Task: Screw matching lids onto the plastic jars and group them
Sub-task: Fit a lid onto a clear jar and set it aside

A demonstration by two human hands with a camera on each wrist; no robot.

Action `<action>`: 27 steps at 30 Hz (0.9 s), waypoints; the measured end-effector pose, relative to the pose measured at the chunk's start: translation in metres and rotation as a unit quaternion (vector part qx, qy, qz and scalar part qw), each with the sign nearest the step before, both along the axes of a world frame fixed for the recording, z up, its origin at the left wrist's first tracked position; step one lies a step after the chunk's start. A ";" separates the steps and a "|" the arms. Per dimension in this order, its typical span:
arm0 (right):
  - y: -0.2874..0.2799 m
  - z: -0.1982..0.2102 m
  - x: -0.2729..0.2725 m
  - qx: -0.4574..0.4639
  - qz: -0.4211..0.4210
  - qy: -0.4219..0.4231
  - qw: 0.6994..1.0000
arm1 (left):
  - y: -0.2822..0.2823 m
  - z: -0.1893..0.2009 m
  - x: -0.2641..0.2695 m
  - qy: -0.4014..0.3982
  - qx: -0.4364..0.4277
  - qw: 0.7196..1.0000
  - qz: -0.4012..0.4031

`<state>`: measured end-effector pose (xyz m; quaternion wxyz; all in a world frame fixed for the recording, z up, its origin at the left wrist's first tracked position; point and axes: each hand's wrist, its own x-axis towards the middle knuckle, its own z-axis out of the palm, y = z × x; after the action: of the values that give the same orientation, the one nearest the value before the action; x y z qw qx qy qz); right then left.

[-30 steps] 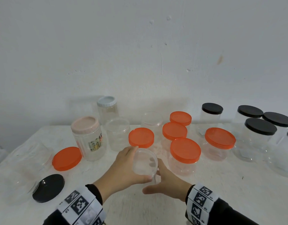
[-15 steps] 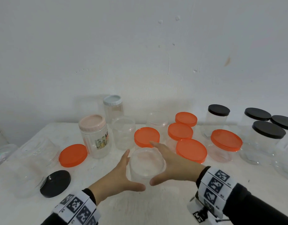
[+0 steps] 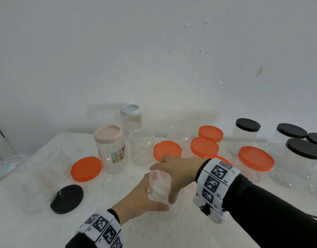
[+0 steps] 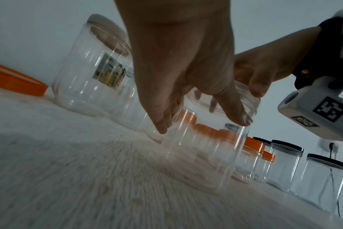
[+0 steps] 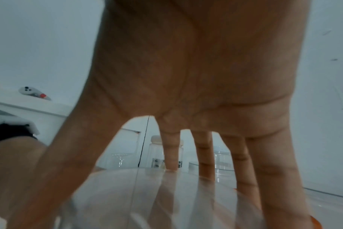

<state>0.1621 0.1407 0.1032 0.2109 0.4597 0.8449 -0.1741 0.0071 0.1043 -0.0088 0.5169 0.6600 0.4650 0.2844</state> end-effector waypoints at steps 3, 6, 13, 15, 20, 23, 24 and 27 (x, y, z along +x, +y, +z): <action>0.002 -0.001 0.000 0.015 -0.012 0.001 1.000 | 0.000 -0.002 -0.001 -0.011 -0.004 1.000 0.020; 0.001 -0.009 0.000 0.043 -0.045 0.015 0.998 | 0.000 -0.005 -0.001 -0.021 -0.010 0.999 0.033; 0.000 -0.004 0.003 -0.002 -0.051 0.023 0.998 | 0.000 -0.007 -0.001 -0.025 -0.008 0.999 0.024; 0.000 0.001 0.003 -0.015 -0.027 0.035 0.999 | 0.001 -0.008 -0.001 -0.025 -0.005 0.999 0.021; -0.001 -0.001 0.002 0.011 -0.040 0.012 0.999 | 0.002 -0.009 -0.002 -0.031 -0.008 0.999 0.010; -0.002 -0.002 0.004 0.044 -0.067 -0.022 0.996 | 0.002 -0.009 -0.003 -0.023 -0.008 1.000 0.015; -0.001 -0.002 0.004 0.057 -0.072 -0.032 0.995 | 0.002 -0.008 -0.003 -0.020 -0.008 1.000 0.015; -0.001 -0.001 0.005 0.053 -0.069 -0.022 0.996 | 0.003 -0.009 -0.003 -0.016 -0.009 1.000 0.014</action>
<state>0.1673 0.1396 0.1021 0.1921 0.5311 0.8144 -0.1332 0.0039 0.1069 -0.0176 0.5266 0.6440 0.4681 0.2980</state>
